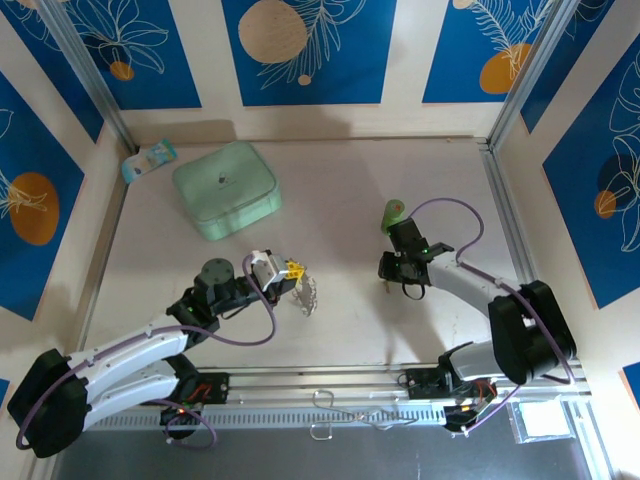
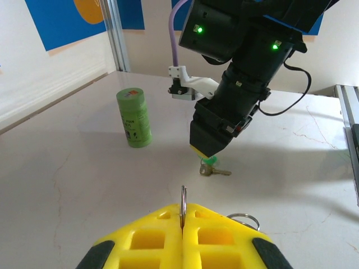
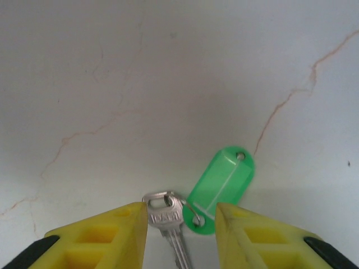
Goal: Put the keys on the keyring
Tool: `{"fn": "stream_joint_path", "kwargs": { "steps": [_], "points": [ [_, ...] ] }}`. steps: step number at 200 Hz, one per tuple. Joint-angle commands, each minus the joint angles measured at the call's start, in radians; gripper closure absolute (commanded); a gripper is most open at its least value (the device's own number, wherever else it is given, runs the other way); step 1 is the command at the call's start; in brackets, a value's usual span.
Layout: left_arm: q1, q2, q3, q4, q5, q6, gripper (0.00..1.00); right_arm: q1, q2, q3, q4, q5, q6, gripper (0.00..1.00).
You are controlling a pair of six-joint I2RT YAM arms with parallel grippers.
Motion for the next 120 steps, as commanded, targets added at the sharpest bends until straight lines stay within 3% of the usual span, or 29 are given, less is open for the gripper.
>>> {"fn": "stream_joint_path", "kwargs": {
  "steps": [1, 38, 120],
  "points": [
    [-0.001, 0.001, 0.006, 0.020, 0.008, -0.007, 1.00, -0.017, 0.034, 0.027, 0.041, -0.014, -0.013, 0.63],
    [-0.001, 0.001, 0.010, 0.011, 0.007, -0.003, 1.00, -0.018, 0.060, 0.023, 0.034, -0.045, 0.004, 0.65],
    [-0.002, 0.000, 0.019, -0.019, 0.004, 0.022, 1.00, 0.003, 0.041, 0.029, -0.027, -0.074, 0.005, 0.80]
  ]
}}
